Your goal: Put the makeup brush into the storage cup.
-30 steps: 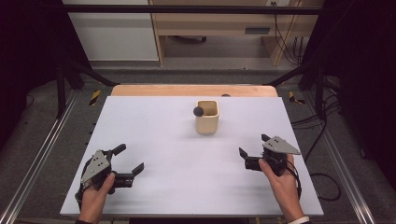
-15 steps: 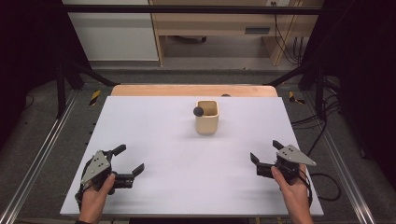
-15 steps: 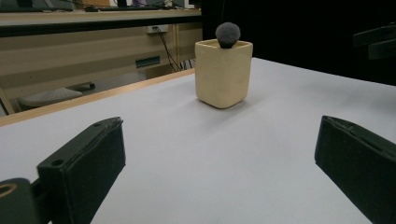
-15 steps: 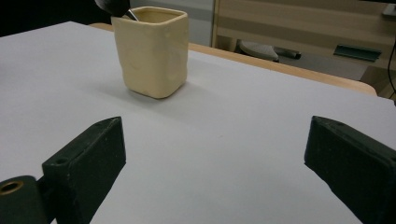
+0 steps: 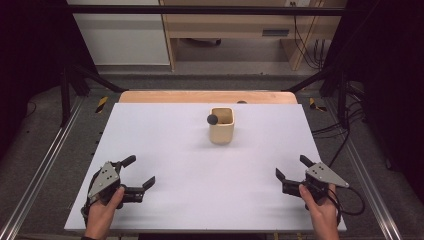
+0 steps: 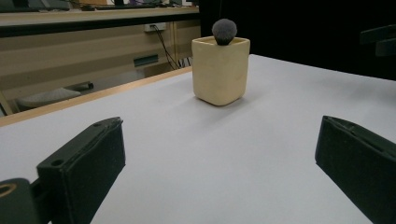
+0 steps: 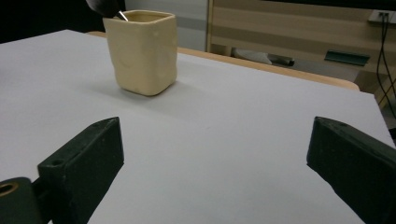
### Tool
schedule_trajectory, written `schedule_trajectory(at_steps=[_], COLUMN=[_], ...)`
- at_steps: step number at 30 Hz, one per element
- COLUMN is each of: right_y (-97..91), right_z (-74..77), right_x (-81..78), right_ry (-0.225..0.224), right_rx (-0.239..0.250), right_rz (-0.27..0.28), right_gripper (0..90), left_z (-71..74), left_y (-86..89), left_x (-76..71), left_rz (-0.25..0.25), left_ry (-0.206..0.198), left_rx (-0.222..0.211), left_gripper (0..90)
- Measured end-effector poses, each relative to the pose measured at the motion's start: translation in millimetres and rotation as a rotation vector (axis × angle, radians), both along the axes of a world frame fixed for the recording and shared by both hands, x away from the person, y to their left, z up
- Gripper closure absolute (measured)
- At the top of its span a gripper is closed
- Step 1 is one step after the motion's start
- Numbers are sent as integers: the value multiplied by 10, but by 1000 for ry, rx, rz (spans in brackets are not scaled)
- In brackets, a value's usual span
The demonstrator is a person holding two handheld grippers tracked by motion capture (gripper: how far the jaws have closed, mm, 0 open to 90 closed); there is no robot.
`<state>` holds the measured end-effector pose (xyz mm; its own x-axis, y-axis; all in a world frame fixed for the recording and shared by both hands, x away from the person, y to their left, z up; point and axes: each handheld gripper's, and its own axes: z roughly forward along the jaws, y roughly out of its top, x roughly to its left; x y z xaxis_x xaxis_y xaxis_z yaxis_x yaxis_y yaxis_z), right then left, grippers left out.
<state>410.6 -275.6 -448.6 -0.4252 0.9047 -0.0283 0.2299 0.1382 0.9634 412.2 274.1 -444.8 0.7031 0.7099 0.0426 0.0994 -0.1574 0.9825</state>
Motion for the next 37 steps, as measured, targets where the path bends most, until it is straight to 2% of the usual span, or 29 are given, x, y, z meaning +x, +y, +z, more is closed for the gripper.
schedule_trajectory(at_steps=[5,16,23,32,37], right_y=[-22,14,39,108,109], right_z=[-18,-52,-61,-126,-164], right_x=[-16,-15,0,5,-7], right_ry=[-20,-23,-49,-96,-92], right_rx=[1,24,29,-22,-29], right_rz=[10,28,33,98,111], right_gripper=[36,34,33,34,35], left_z=[-1,-1,2,4,6], left_y=[7,43,72,108,110], left_x=[-1,-1,6,20,20], left_rz=[-2,7,9,16,16], left_ry=[-2,-7,-8,-5,-7], left_rx=[-3,-3,-15,-35,-40], left_gripper=[14,14,14,13,13])
